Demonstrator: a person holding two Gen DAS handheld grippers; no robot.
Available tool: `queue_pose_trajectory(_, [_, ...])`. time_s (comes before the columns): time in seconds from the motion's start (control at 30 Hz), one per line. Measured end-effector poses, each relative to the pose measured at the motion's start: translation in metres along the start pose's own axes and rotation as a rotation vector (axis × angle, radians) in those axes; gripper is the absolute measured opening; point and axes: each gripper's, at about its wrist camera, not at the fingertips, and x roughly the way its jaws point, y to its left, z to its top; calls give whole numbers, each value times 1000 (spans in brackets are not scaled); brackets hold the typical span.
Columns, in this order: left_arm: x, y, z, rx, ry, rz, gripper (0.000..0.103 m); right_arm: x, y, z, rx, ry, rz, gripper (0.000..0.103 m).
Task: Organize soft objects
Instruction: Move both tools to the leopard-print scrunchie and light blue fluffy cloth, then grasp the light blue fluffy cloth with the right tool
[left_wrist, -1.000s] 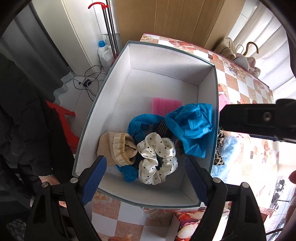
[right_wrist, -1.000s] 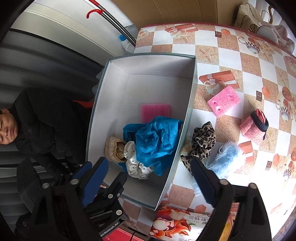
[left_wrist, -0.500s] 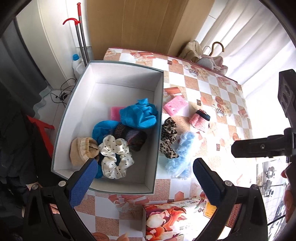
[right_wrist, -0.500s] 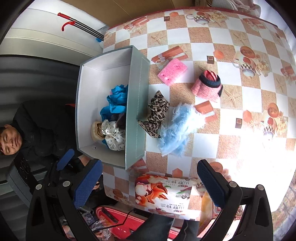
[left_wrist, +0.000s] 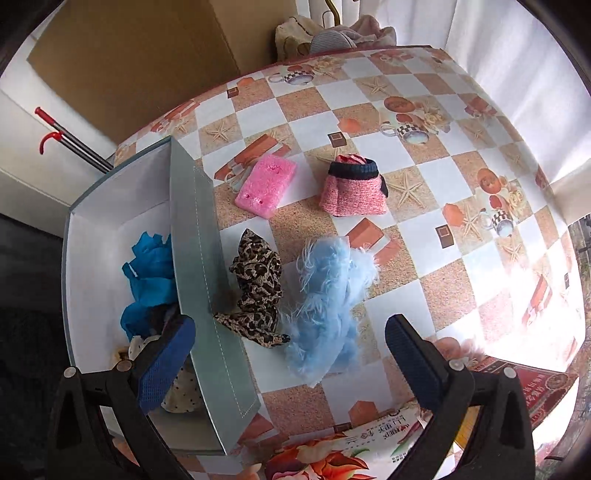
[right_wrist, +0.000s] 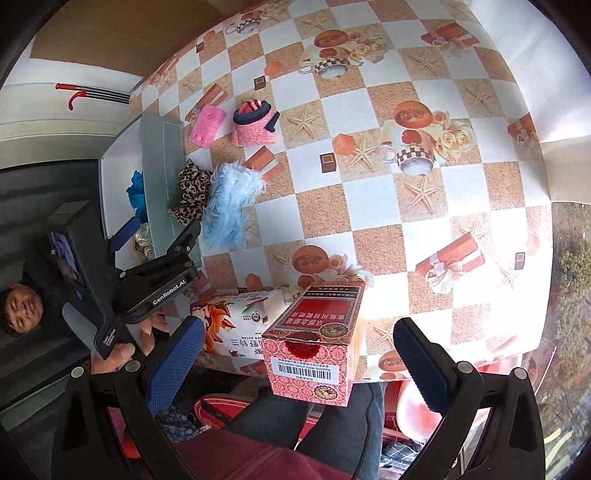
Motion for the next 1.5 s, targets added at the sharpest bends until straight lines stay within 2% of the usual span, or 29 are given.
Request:
queue_pose_trajectory(0.17, [48, -18, 23, 37, 83, 85, 103, 4, -33, 5, 51, 16, 3, 103])
queue_pose_trajectory(0.27, [79, -17, 30, 1, 170, 144, 103, 11, -49, 8, 76, 34, 8, 103])
queue_pose_trajectory(0.33, [93, -15, 32, -29, 212, 154, 103, 15, -56, 10, 84, 43, 16, 103])
queue_pose_trajectory(0.4, [103, -11, 32, -76, 260, 111, 103, 19, -60, 13, 84, 53, 27, 103])
queue_pose_trajectory(0.47, [115, -7, 31, -132, 322, 35, 103, 23, -64, 14, 89, 60, 42, 103])
queue_pose_trajectory(0.6, [122, -18, 22, -132, 344, -58, 103, 27, -72, 16, 99, 66, 69, 103])
queue_pose_trajectory(0.67, [117, -33, 19, -123, 332, -113, 103, 28, -78, 16, 110, 67, 71, 103])
queue_pose_trajectory(0.8, [98, -84, 20, -35, 294, -245, 103, 29, -94, 15, 141, 68, 48, 103])
queue_pose_trajectory(0.9, [71, -95, 21, -41, 222, -282, 103, 28, -101, 16, 138, 55, 4, 103])
queue_pose_trajectory(1.03, [53, -64, 16, -83, 161, -234, 103, 38, -94, 26, 75, 28, -30, 103])
queue_pose_trajectory(1.13, [67, -41, 9, -89, 201, -193, 103, 61, -79, 37, 3, 37, -41, 103])
queue_pose_trajectory(1.23, [78, -33, 1, -87, 225, -177, 103, 88, -57, 50, -93, 57, -92, 103])
queue_pose_trajectory(1.33, [91, -26, -7, -80, 237, -88, 103, 110, -37, 60, -171, 76, -102, 103])
queue_pose_trajectory(1.4, [97, -13, -10, -117, 248, -58, 103, 122, -26, 66, -198, 86, -96, 103])
queue_pose_trajectory(1.5, [99, 11, -14, -180, 247, -54, 103, 139, -11, 75, -249, 97, -85, 103])
